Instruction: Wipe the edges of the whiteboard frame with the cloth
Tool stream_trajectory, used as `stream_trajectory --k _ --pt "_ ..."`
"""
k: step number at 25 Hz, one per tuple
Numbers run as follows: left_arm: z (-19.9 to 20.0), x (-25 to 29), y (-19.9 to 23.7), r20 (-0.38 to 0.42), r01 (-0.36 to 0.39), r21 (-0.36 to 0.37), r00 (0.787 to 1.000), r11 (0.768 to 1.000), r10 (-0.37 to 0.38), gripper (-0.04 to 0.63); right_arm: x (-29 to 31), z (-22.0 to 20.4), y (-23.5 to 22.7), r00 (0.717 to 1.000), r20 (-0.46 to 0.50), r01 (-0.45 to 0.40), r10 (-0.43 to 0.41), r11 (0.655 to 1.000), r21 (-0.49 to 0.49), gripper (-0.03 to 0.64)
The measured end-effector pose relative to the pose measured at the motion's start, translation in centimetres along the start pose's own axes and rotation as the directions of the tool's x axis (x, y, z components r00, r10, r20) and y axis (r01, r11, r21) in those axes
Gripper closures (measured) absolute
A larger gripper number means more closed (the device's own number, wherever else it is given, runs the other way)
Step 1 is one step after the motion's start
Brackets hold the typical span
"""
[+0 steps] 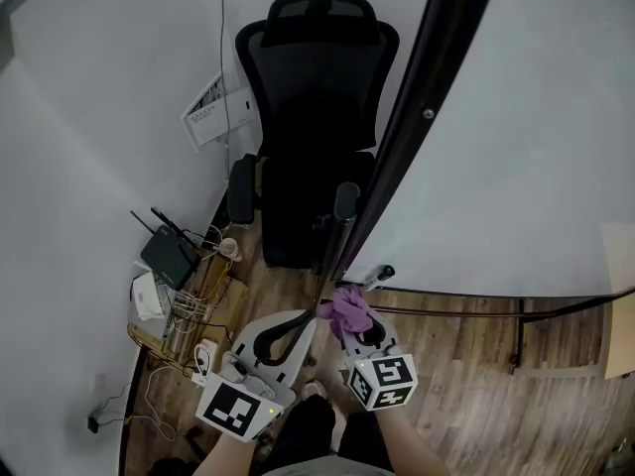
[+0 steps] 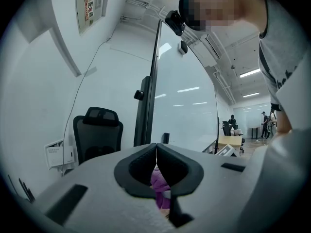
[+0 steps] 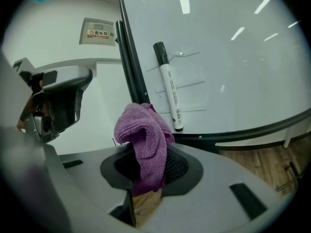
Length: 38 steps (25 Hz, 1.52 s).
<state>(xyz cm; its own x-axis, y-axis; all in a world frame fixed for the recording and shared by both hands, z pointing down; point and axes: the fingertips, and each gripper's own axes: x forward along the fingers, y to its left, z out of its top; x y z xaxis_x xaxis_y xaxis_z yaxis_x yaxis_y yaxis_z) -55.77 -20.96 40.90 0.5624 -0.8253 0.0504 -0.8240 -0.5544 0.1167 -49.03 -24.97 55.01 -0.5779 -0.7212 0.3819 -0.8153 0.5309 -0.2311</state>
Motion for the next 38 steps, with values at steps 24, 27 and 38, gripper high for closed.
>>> stream_trajectory --k 24,27,38 --pt "-1.6 -1.4 2.1 -0.017 -0.045 0.039 0.999 0.998 0.046 0.578 5.0 -1.6 -1.5 0.999 -0.032 0.036 -0.037 0.999 -0.025 0.515" --pt "-1.8 -1.4 1.9 -0.027 -0.045 0.026 0.999 0.999 0.045 0.578 4.8 -1.7 -2.0 0.999 -0.029 0.042 -0.043 0.998 -0.043 0.515" --pt "-2.1 0.2 -0.2 -0.041 -0.023 0.018 0.999 1.0 0.023 0.578 2.9 -1.9 -5.6 0.995 -0.018 0.095 -0.097 0.994 -0.059 0.515"
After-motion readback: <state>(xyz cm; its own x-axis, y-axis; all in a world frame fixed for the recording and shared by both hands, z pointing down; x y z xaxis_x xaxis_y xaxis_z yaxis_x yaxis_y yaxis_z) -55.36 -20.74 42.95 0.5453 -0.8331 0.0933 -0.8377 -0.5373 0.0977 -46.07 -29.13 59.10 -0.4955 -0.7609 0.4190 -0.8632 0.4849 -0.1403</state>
